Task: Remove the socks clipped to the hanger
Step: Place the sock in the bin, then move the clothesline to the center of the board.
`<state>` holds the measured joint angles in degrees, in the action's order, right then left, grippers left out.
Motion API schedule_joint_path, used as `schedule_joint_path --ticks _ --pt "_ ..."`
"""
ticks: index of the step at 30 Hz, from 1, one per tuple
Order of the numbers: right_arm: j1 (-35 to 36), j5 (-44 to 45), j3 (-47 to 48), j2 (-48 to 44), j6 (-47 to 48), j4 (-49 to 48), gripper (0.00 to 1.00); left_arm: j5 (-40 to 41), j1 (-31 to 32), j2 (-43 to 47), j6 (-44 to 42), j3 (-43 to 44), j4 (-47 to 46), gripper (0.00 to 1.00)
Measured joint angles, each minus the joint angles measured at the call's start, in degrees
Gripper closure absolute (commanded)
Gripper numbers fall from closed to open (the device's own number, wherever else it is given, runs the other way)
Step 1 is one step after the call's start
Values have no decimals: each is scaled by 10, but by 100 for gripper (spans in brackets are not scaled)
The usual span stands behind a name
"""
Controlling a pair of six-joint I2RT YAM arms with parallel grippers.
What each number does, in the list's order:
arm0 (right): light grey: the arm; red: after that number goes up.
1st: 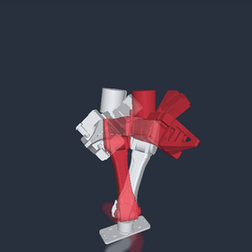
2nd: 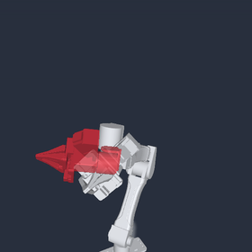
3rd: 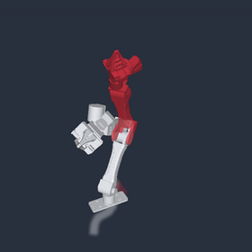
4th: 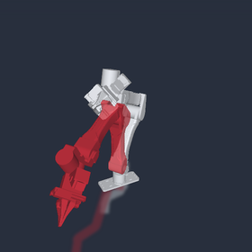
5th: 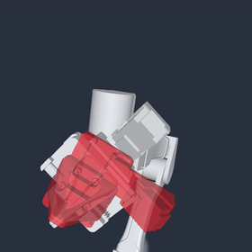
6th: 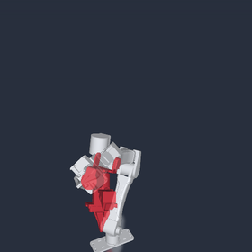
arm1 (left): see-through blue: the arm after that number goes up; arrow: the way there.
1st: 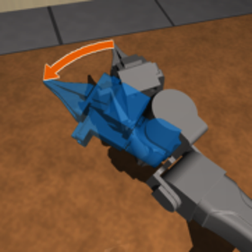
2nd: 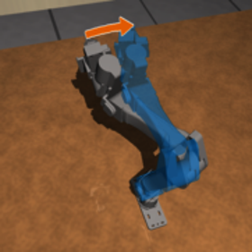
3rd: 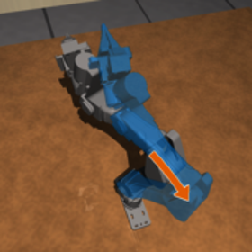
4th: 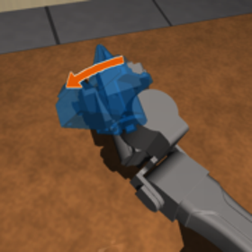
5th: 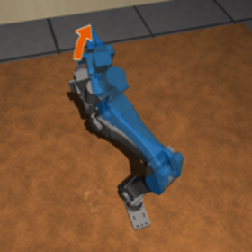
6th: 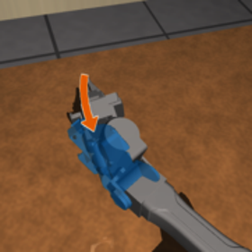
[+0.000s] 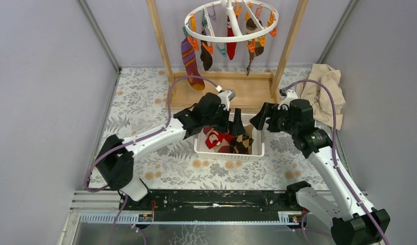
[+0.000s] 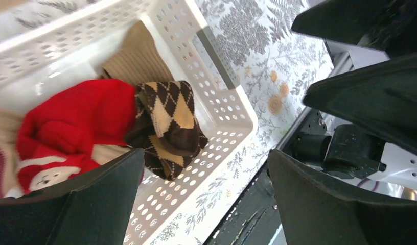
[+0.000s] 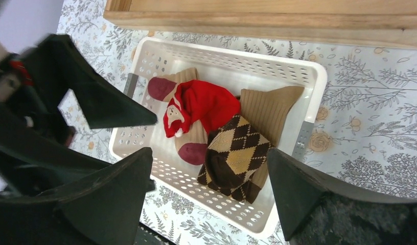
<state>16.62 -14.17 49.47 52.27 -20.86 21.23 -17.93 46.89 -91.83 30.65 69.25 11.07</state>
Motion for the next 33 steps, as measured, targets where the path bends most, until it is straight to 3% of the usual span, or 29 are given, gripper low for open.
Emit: schedule_joint_path --ticks 7,16,20,33 --pt "0 -30 -16 3 0 3 11 70 0 104 -13 -20 47 1" --pt "0 -35 -60 3 3 3 10 111 0 250 12 -135 72 1" --pt "0 -41 -62 1 0 2 1 113 0 268 16 -146 89 1" --pt "0 -111 -30 -12 -46 13 0 70 0 287 16 -139 150 1"
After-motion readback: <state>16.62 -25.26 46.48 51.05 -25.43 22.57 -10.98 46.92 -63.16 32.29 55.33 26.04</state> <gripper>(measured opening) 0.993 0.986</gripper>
